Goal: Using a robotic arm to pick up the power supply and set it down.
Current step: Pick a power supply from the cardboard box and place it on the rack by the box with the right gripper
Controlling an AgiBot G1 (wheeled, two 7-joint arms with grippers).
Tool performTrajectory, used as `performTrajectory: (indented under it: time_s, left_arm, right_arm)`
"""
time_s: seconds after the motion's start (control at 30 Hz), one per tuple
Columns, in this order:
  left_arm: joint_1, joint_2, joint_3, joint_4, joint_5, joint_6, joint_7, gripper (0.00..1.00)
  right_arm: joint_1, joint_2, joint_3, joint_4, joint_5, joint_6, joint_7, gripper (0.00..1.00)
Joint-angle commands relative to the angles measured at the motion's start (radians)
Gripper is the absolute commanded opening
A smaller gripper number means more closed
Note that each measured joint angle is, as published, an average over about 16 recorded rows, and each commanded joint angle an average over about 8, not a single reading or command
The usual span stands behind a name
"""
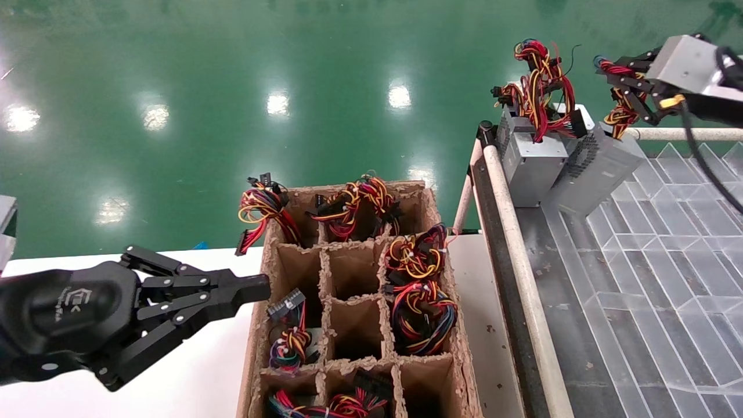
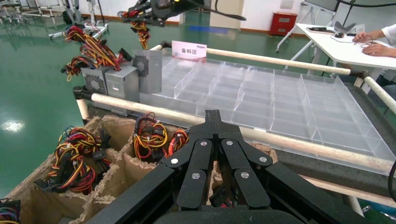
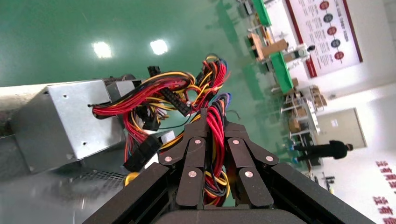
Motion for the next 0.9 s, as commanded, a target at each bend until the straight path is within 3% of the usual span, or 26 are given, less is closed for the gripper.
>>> performTrajectory:
  time_s: [0.03,0.33,0.8,0.87,0.9]
  left_arm:
    - [0.000,0.000,0.000,0.000,0.000,0.000,0.000,0.00]
    - [0.000,0.000,0.000,0.000,0.000,0.000,0.000,0.00]
    - [0.000,0.000,0.000,0.000,0.000,0.000,0.000,0.00]
    - [0.000,0.000,0.000,0.000,0.000,0.000,0.000,0.00]
    - [0.000,0.000,0.000,0.000,0.000,0.000,0.000,0.00]
  right_arm:
    - [-0.001,-0.018,0.001,-0.019,0.000,0.032,-0.014,0.00]
    - [-0.015,-0.069,0.028,-0.068,0.039,0.073,-0.048,0.00]
    - [-0.037,-0.100,0.031,-0.106,0.043,0.057,-0.056,0.00]
    - [-0.034,-0.102,0.032,-0.108,0.046,0.056,-0.051,0.10]
    - [-0.033,-0.103,0.034,-0.109,0.048,0.054,-0.048,0.23]
